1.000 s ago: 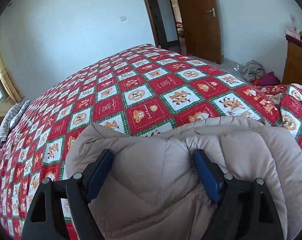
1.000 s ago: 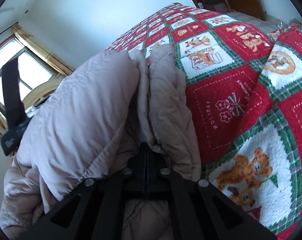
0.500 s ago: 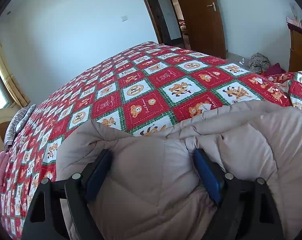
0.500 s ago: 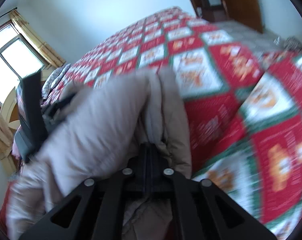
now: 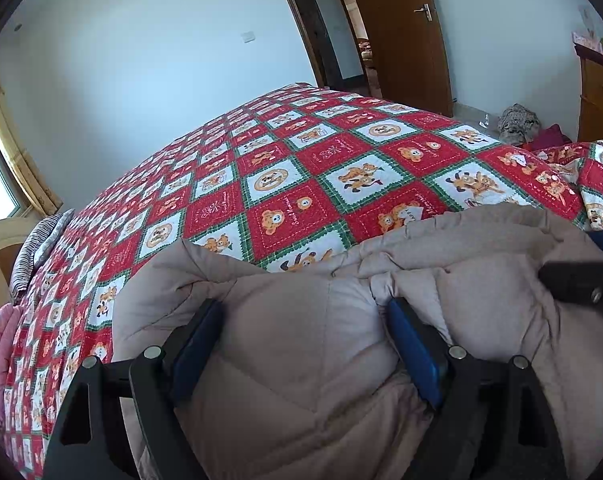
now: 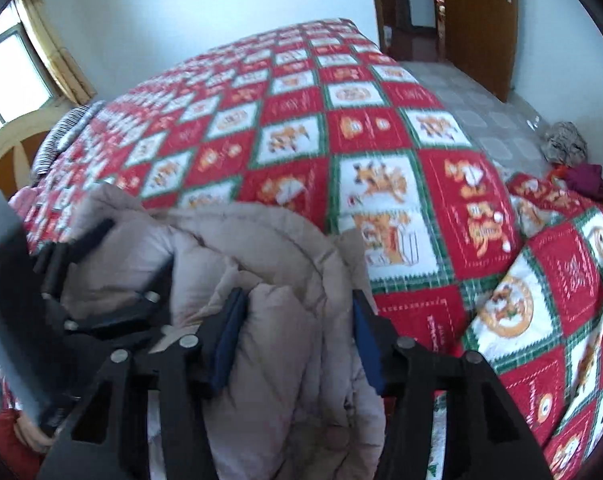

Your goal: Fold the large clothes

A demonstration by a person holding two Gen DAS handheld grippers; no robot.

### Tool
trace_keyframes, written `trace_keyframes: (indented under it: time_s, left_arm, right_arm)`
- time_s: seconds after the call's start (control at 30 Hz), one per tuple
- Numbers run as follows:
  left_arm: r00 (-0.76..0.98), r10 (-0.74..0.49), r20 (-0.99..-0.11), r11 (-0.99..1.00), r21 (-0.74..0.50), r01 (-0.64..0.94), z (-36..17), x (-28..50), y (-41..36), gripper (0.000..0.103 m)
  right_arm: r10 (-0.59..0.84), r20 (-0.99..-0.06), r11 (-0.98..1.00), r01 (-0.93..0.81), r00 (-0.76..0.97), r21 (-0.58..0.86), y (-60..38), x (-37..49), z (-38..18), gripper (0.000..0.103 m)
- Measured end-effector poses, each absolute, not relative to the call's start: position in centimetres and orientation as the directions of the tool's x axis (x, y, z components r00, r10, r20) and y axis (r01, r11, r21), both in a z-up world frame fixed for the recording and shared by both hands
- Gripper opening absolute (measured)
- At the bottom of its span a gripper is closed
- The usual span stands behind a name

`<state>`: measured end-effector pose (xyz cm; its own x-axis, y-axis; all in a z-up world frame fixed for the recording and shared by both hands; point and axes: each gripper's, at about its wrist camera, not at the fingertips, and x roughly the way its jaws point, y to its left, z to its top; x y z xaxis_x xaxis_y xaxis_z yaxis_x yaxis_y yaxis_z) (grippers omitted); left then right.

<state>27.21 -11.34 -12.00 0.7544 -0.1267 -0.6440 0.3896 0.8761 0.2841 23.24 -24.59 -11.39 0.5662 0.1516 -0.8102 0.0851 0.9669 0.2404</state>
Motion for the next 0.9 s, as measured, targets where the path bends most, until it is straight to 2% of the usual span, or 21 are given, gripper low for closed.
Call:
trace_keyframes:
  time_s: [0.33,0.47,0.57,0.7,0.83,0.9]
  left_arm:
    - [0.741,-0.125,-0.660,0.871,0.285,0.401,-12.2,27.7,-11.6,0.085]
    - [0.706,-0.125,-0.697,0.884,0.245,0.398,-12.5,29.2,-11.9,0.086]
    - [0.703,-0.141,-0.697,0.883,0.233,0.408,-12.2,28.8,-11.6,0.086]
    - [0.676,-0.230,-0.700,0.888,0.133,0.440,-9.9,27.8,-9.0,0.086]
    - [0.775,-0.178,-0.607,0.946,0.112,0.305,-6.7,27.1,-3.2,0.086]
    - [0.753,-0.121,-0.646,0.982,0.036,0.188,-6.9,29.6,0.3,0.086]
  right_arm:
    - [0.131,-0.739,0.936,0.164,0.661,0.312,-24.1,20.9,-14.4,0.047]
    - [0.182,-0.725,0.914,0.158,0.665,0.374,-24.9,22.3,-15.4,0.050]
    - [0.181,-0.713,0.922,0.135,0.677,0.363,-24.7,21.7,-15.5,0.050]
    - [0.177,-0.707,0.930,0.120,0.685,0.348,-24.6,21.3,-15.6,0.050]
    - [0.186,-0.695,0.923,0.119,0.695,0.366,-24.9,21.2,-15.7,0.049]
    - [0.184,-0.691,0.922,0.121,0.699,0.367,-24.8,21.2,-15.7,0.050]
